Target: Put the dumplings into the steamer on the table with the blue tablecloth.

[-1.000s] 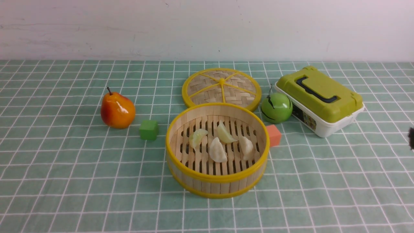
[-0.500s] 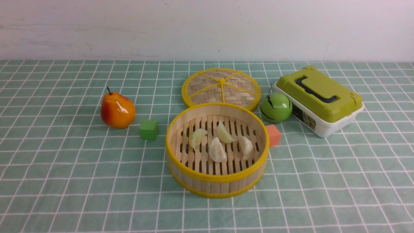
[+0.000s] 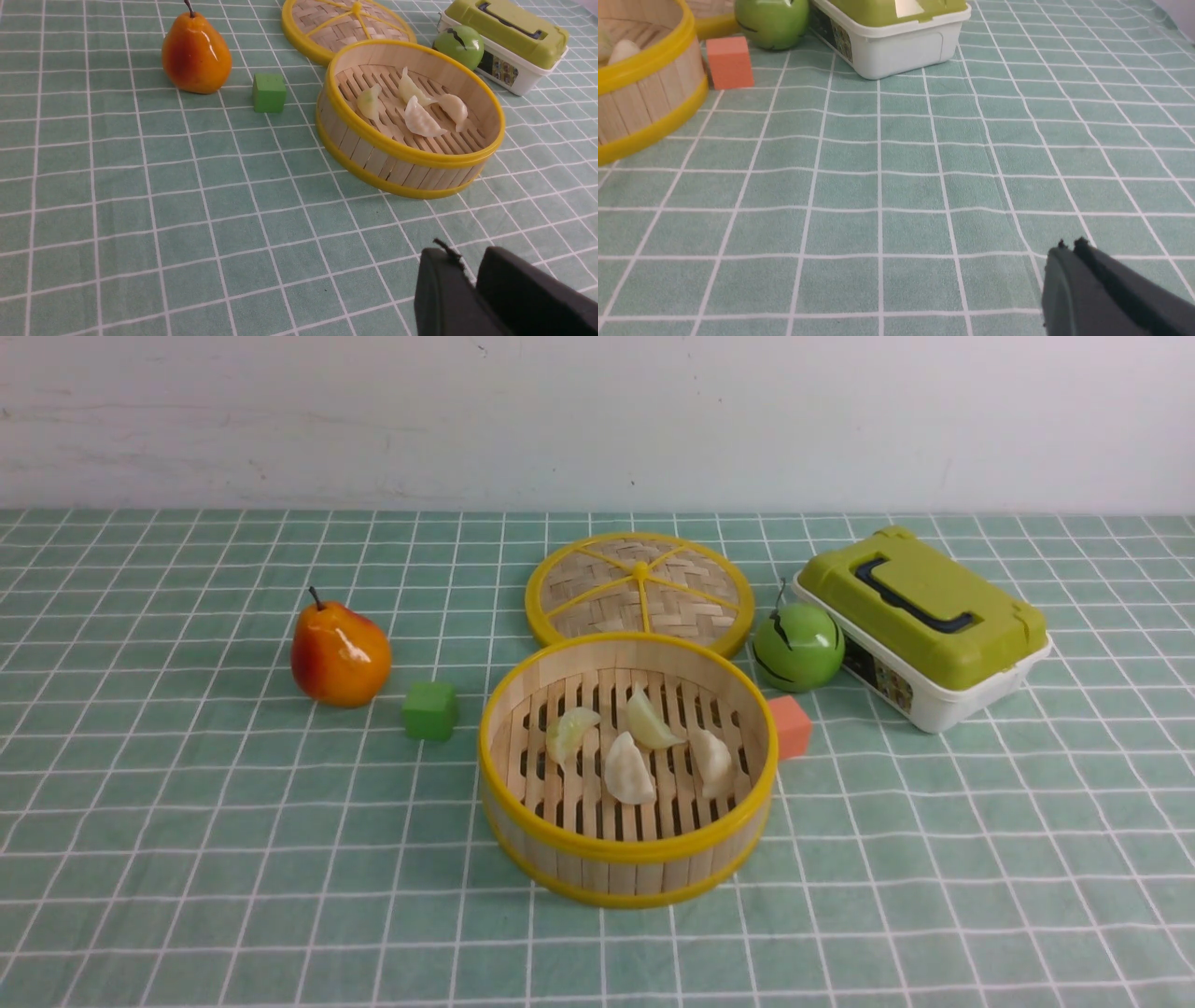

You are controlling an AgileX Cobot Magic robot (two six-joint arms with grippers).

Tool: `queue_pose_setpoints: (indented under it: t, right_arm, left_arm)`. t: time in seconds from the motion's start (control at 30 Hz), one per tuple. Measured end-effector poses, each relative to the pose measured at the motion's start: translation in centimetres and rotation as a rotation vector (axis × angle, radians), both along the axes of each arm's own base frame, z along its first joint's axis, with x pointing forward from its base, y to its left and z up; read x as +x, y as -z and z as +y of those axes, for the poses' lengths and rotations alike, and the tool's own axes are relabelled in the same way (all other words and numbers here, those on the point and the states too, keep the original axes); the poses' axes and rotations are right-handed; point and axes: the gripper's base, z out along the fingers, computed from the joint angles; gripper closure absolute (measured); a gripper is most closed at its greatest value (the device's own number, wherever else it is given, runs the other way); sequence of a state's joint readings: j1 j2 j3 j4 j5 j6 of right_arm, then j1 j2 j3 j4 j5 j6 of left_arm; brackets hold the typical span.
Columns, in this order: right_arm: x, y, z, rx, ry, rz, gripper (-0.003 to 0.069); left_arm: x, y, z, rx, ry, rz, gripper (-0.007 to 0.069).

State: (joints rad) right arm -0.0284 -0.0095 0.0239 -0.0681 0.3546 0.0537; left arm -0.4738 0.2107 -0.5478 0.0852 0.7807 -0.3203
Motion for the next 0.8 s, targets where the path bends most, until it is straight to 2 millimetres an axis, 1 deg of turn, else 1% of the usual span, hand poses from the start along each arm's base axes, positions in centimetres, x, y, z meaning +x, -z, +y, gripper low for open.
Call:
queue_pose_setpoints:
  t: [0.8]
  right_arm:
    - [-0.07, 0.03, -0.01, -0.01, -0.002, 0.019, 0.0668]
  left_arm:
    - [-0.01, 0.06, 0.03, 0.005, -0.001, 0.005, 0.0494]
